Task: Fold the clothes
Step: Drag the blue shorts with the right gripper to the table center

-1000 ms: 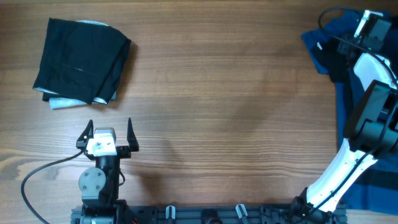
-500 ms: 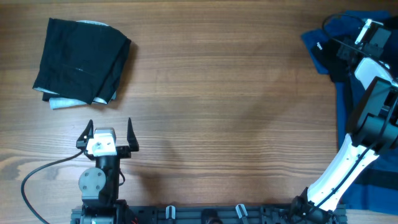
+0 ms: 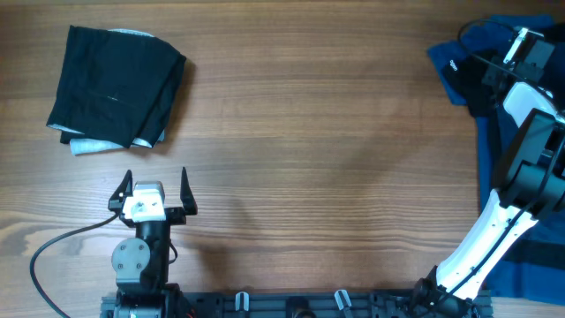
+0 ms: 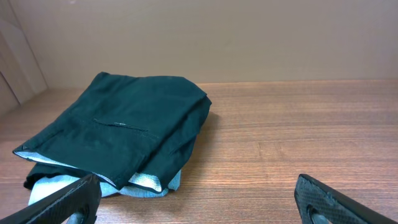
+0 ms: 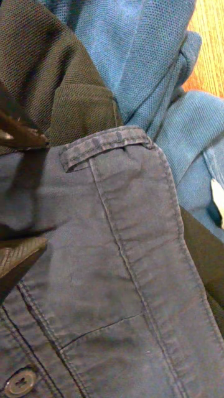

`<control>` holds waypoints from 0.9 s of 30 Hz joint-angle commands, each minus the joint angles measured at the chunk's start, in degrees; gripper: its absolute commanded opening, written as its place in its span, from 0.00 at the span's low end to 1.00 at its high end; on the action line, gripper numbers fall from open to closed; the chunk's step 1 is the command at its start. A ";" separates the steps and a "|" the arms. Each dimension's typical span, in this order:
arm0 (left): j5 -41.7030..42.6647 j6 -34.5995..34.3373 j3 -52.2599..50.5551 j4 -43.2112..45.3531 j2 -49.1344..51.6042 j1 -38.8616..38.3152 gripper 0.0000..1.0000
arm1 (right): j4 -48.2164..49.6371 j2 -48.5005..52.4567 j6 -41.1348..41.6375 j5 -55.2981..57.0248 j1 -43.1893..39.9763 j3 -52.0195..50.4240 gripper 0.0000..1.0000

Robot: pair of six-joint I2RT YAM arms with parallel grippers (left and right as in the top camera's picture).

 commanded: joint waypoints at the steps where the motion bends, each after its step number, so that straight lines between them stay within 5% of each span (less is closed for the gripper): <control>1: -0.13 0.92 -0.37 0.24 -0.35 -0.26 1.00 | -0.20 1.68 0.42 0.00 -0.28 0.00 0.42; 7: -0.13 0.92 -0.37 0.24 -0.35 -0.26 1.00 | -0.96 1.68 0.42 2.82 -0.50 0.00 0.31; 8: -0.13 0.92 -0.37 0.24 -0.35 -0.26 1.00 | -1.01 1.68 0.44 2.80 -0.68 0.00 0.48; 9: -0.13 0.92 -0.37 0.24 -0.35 -0.26 1.00 | -0.98 1.68 0.55 2.71 -0.74 0.00 0.53; 14: -0.13 0.92 -0.37 0.24 -0.35 -0.26 1.00 | 0.57 4.11 0.42 2.58 -0.76 0.00 0.54; 16: -0.13 0.92 -0.37 0.24 -0.35 -0.26 1.00 | 1.20 4.22 0.42 2.60 -0.76 0.00 0.40; 19: -0.13 0.92 -0.37 0.24 -0.35 -0.26 1.00 | 1.49 2.47 0.42 2.62 -0.76 0.28 0.04; 27: -0.13 0.92 -0.37 0.24 -0.35 -0.26 1.00 | 0.09 -7.56 0.20 2.78 -0.76 0.70 0.04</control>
